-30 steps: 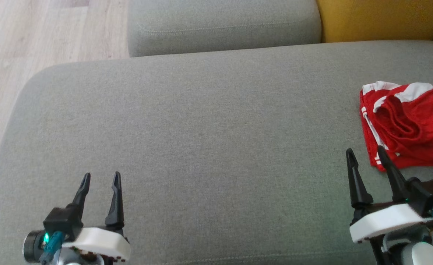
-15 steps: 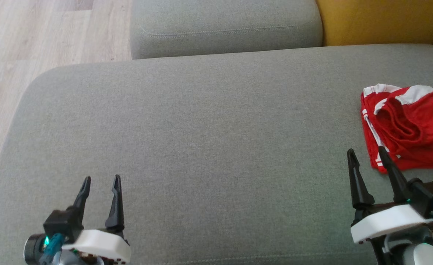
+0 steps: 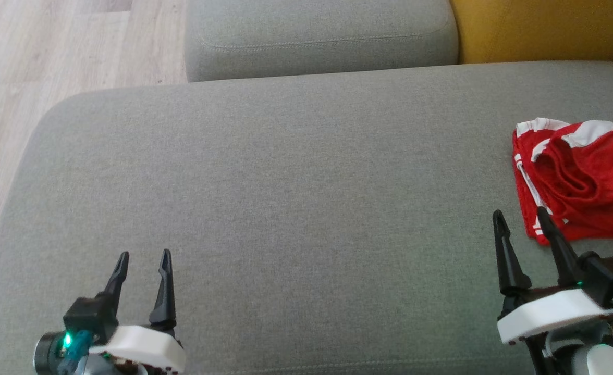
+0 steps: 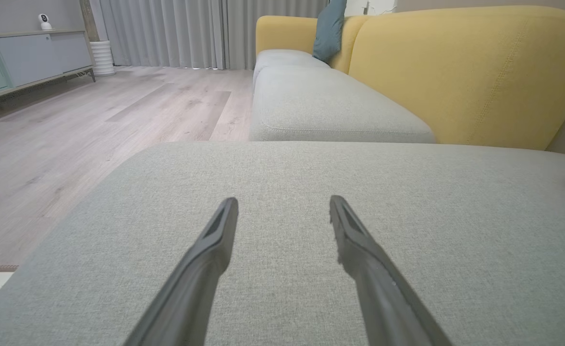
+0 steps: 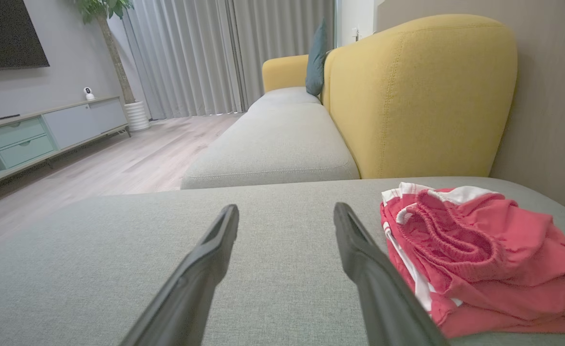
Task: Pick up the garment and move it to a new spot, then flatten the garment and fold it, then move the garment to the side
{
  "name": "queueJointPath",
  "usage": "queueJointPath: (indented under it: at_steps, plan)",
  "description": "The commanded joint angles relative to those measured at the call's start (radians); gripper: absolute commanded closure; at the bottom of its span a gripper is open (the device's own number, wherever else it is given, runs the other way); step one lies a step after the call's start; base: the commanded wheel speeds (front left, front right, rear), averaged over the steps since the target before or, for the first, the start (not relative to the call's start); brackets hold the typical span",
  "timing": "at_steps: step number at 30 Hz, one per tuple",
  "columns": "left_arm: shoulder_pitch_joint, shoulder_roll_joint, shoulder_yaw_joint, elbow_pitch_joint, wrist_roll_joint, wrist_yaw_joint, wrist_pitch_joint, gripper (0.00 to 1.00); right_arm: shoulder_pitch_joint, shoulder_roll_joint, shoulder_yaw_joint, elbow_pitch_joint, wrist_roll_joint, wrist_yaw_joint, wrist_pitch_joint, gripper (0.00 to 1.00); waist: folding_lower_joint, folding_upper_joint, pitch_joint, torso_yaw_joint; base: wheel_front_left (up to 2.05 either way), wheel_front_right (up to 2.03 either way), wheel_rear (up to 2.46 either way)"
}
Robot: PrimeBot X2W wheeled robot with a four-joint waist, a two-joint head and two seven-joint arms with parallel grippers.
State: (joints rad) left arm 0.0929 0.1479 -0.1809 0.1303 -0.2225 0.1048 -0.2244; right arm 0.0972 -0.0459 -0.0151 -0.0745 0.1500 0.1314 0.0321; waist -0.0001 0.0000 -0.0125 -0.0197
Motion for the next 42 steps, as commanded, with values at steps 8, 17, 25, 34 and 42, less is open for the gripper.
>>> queueJointPath:
  at_steps: [8, 17, 25, 34, 42]
  plan:
    - [0.000, 0.000, -0.003, 0.008, 0.000, 0.001, 0.003, 1.00, 0.000, 0.000, 0.001, 0.004, 0.000, 0.000, 0.000, 1.00, 0.0001, 0.0000, 0.001, 0.000, 0.00, 0.00, 0.00]
    - [-0.001, -0.013, 0.011, 0.049, -0.076, -0.012, 0.021, 1.00, -0.005, -0.004, 0.006, 0.057, 0.085, 0.000, -0.001, 1.00, 0.0001, 0.0000, 0.002, 0.001, 0.00, 0.00, 0.00]
    - [-0.015, -0.019, 0.030, 0.054, -0.165, -0.027, 0.043, 1.00, -0.020, -0.010, 0.006, 0.077, 0.185, 0.000, -0.001, 1.00, 0.0001, 0.0000, 0.003, 0.002, 0.00, 0.00, 0.00]
    - [-0.030, -0.025, 0.052, 0.059, -0.265, -0.044, 0.067, 1.00, -0.035, -0.015, 0.005, 0.096, 0.295, 0.000, -0.001, 1.00, 0.0001, 0.0000, 0.004, 0.004, 0.00, 0.00, 0.00]
    - [-0.044, -0.031, 0.071, 0.063, -0.353, -0.059, 0.089, 1.00, -0.048, -0.019, 0.003, 0.114, 0.393, 0.000, 0.001, 1.00, 0.0001, 0.0000, 0.005, 0.005, 0.00, 0.00, 0.00]
